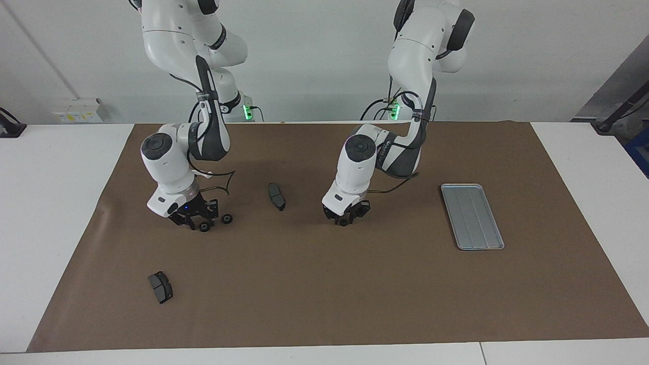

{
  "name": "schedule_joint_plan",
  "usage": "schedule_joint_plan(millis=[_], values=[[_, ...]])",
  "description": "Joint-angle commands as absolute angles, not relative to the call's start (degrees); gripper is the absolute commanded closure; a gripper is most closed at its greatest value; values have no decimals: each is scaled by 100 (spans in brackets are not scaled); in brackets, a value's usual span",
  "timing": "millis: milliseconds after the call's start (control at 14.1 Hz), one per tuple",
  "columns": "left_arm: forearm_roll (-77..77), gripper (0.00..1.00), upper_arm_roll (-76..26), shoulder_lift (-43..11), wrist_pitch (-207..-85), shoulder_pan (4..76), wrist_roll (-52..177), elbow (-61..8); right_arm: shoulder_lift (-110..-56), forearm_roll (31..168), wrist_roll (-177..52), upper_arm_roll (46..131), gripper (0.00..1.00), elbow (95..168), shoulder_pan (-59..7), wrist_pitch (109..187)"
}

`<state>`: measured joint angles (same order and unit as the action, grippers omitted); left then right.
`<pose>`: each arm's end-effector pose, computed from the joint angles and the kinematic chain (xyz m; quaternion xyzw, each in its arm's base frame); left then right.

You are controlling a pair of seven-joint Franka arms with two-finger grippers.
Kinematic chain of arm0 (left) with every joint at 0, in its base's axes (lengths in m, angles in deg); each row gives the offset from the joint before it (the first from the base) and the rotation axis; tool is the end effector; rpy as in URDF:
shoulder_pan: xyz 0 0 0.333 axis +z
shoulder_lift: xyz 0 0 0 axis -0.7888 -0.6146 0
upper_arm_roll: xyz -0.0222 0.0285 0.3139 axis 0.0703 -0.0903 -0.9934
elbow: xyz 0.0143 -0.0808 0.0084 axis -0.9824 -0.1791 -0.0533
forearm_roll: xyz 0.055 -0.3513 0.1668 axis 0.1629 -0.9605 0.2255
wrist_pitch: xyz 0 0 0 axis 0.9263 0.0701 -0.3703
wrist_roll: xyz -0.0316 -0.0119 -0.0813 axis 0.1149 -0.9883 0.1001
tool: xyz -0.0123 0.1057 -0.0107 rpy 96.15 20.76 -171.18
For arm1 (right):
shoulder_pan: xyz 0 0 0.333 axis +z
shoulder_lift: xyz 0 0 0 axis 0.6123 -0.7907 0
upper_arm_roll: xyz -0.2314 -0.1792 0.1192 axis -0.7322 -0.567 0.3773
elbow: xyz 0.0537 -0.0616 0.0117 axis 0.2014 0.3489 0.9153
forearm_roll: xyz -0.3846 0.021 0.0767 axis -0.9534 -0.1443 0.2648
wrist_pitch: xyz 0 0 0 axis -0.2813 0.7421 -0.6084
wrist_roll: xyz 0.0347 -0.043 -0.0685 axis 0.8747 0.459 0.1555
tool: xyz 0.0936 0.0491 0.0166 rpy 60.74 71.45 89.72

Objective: Pick bearing gear from pile to tray

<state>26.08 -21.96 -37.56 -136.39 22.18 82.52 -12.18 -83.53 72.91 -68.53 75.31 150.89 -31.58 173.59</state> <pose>0.5618 -0.3930 0.3015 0.9995 0.0007 0.0070 0.0315 0.5787 0.0033 0.2848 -0.9938 -0.1035 -0.0415 0.0016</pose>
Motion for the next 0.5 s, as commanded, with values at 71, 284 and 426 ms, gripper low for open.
schedule_joint_plan(millis=[71, 284, 426], values=[[2741, 66, -2283, -3733, -13846, 2114, 8367, -1382, -8243, 7451, -7041, 7508, 47, 15283, -3169, 17519], [2732, 79, -2291, -3733, -13838, 2114, 8358, -1382, -8251, 7468, -6954, 7508, 47, 15274, -3169, 17528], [2732, 95, -2283, -3733, -13838, 2114, 8358, -1373, -8251, 7512, -6945, 7508, 47, 15274, -3169, 17528]])
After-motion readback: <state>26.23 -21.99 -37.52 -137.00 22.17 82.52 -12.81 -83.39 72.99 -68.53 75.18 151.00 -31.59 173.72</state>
